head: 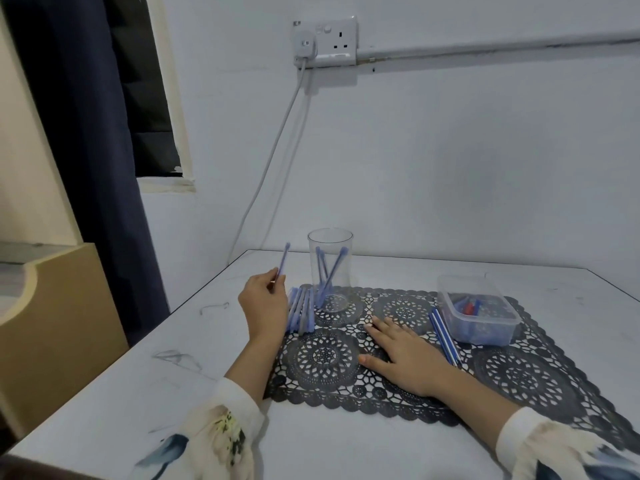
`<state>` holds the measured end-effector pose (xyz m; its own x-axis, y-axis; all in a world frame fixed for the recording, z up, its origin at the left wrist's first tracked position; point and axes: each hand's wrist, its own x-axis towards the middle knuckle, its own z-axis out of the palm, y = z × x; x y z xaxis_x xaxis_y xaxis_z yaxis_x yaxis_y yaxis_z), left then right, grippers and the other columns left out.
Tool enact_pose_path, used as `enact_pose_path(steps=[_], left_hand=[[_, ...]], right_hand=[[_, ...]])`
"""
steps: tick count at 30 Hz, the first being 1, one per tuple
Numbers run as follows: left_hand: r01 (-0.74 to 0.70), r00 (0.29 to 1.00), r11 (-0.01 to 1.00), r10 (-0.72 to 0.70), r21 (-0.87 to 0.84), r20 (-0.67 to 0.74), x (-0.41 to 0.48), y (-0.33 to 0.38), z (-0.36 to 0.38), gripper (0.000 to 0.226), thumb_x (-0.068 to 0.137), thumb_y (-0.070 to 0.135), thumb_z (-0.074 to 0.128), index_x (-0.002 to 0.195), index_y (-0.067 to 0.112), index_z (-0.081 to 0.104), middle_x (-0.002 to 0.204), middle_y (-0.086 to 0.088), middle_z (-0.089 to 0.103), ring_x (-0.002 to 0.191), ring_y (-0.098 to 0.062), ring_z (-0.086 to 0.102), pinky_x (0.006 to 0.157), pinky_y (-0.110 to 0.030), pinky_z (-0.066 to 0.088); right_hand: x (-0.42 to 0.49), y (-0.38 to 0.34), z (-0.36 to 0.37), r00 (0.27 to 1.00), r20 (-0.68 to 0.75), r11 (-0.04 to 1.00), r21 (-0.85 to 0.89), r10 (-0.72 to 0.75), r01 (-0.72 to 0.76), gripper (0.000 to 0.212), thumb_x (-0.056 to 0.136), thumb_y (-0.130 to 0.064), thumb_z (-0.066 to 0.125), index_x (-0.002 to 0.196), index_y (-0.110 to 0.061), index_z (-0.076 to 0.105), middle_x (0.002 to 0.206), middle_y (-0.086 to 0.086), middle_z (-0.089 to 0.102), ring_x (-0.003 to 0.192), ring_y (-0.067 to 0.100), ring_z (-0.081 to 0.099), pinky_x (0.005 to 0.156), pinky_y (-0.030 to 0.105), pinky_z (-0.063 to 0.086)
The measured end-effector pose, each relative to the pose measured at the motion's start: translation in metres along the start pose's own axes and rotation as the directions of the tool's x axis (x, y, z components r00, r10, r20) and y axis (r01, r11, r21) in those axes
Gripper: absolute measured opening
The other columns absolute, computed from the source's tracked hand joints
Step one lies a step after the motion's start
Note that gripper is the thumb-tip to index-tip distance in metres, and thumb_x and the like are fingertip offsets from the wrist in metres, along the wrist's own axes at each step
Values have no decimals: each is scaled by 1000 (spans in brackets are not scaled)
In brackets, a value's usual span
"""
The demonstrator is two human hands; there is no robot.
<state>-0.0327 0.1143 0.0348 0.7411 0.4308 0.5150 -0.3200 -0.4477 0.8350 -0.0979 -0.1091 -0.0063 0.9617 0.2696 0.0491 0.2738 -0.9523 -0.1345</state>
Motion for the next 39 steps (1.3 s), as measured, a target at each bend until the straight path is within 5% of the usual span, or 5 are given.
enact_pose_path(steps=[6, 18, 24, 31, 39], left_hand=[[64, 979, 993, -82, 103, 186, 0, -9, 7, 10, 84, 6, 63, 78, 10, 70, 72, -7, 63, 71, -13, 53, 70, -22, 40], [-117, 881, 927, -69, 355, 469, 1, -29, 32, 45, 82, -4, 48, 44, 14, 32, 47, -1, 31, 47, -8, 34, 42, -14, 28], [-207, 889, 896, 4, 393, 459, 4, -31, 27, 25, 90, 15, 50, 95, 6, 73, 112, -11, 67, 96, -23, 62, 74, -26, 46], [-397, 783, 792, 29, 464, 621, 18, -47, 17, 35, 94, 29, 43, 126, 27, 58, 141, 5, 46, 136, -15, 31, 106, -34, 29], [-278, 776, 845, -82, 456, 625, 16, -51, 23, 41, 100, 28, 31, 140, 25, 41, 147, -4, 38, 142, -17, 20, 112, -38, 24]], right_hand=[[2, 1, 1, 1000, -6, 1000, -8, -2, 2, 125, 45, -92, -18, 149, -28, 7, 156, -6, 0, 143, 11, -1, 117, 35, 4], [3, 0, 0, 1000, -7, 1000, 2, -10, 10, 126, 43, -92, -19, 149, -28, 7, 156, -6, 0, 143, 11, -2, 115, 34, 2], [3, 0, 0, 1000, -4, 1000, 0, -13, 13, 123, 46, -91, -17, 149, -28, 7, 156, -6, 0, 143, 12, -1, 115, 34, 2], [3, 1, 0, 1000, 1, 1000, 4, -12, 12, 124, 44, -91, -18, 149, -29, 7, 157, -5, 2, 143, 12, -1, 115, 35, 2], [4, 0, 0, 1000, 4, 1000, 11, -8, 8, 127, 42, -92, -19, 149, -29, 7, 157, -6, 1, 143, 11, -2, 115, 34, 1]])
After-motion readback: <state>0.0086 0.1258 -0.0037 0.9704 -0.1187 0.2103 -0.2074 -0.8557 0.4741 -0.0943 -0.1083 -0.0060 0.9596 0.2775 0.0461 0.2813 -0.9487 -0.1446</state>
